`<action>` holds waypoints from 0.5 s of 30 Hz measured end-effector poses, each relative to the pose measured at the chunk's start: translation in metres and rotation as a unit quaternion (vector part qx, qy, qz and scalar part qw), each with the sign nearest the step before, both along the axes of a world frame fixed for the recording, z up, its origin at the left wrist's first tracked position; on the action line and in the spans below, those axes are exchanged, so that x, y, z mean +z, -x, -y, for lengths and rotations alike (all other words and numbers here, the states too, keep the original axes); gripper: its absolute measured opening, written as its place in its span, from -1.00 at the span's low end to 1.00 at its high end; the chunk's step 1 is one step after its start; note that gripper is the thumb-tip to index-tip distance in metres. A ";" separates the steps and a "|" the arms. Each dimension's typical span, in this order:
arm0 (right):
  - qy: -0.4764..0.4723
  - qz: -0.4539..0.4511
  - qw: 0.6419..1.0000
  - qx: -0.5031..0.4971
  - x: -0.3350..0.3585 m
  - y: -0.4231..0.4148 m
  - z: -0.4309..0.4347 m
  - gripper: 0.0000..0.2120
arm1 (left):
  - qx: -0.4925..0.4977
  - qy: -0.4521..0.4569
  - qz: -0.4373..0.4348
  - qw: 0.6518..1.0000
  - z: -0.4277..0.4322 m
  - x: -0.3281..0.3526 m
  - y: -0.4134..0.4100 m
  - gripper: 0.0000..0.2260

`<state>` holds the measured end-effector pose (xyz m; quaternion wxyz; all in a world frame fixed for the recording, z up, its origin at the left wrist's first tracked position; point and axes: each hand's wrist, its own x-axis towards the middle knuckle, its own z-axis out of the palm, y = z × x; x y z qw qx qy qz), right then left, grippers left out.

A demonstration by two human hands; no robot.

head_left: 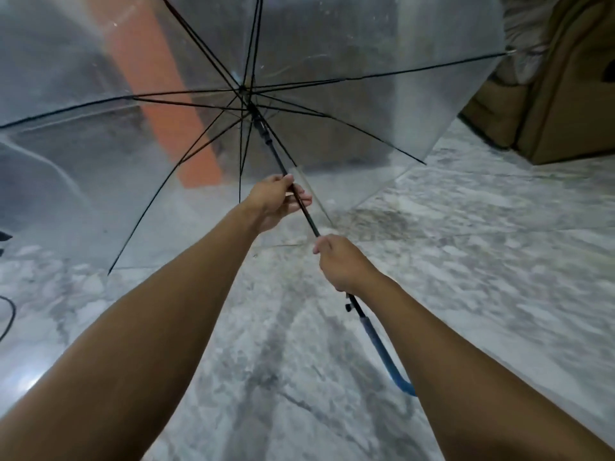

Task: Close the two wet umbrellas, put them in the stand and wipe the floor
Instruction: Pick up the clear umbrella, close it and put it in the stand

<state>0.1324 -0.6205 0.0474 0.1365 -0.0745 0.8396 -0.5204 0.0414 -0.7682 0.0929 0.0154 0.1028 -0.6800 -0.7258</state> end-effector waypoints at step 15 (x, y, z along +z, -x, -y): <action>-0.136 -0.143 0.977 -0.076 0.060 -0.036 -0.032 -0.65 | 0.097 -0.243 -0.045 0.964 0.009 0.060 0.025 -0.67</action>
